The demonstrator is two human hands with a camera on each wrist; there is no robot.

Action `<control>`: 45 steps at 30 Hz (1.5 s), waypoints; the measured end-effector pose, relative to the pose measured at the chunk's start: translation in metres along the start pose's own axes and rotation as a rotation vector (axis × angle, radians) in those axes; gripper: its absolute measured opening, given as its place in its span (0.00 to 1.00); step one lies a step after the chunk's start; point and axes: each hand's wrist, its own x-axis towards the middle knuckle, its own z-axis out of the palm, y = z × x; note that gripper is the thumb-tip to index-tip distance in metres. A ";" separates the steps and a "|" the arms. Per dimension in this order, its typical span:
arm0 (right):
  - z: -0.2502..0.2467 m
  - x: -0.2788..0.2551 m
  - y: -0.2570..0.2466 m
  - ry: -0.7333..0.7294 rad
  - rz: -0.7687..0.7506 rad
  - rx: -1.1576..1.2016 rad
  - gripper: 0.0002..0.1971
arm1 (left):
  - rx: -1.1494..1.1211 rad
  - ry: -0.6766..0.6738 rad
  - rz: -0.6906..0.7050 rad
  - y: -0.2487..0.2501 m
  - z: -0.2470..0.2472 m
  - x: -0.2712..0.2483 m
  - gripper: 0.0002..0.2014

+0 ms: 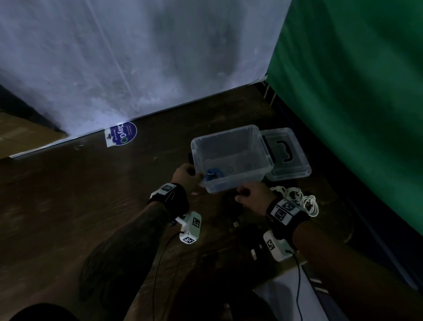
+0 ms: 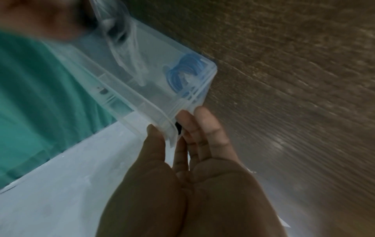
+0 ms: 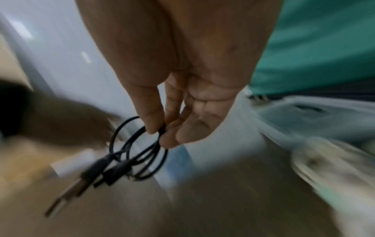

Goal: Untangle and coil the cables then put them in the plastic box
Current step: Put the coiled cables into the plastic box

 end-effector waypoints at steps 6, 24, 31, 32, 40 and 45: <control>-0.069 0.017 -0.047 0.306 -0.107 0.181 0.05 | 0.044 -0.038 0.023 0.005 0.004 0.002 0.12; -0.029 0.124 -0.023 -0.189 0.150 -0.400 0.13 | 0.045 -0.026 0.044 -0.003 0.005 0.011 0.13; -0.049 0.018 -0.043 -0.071 -0.098 0.177 0.06 | 0.055 0.000 0.055 0.001 0.007 0.005 0.15; -0.045 0.005 -0.036 -0.133 -0.084 0.164 0.07 | 0.054 -0.002 0.052 0.002 0.006 0.004 0.15; 0.017 -0.026 0.036 -0.466 0.160 -0.587 0.27 | 0.026 -0.041 0.031 0.005 0.004 -0.001 0.16; 0.037 -0.028 0.051 -0.326 0.132 -0.501 0.13 | 0.034 -0.037 0.032 0.006 0.003 -0.004 0.14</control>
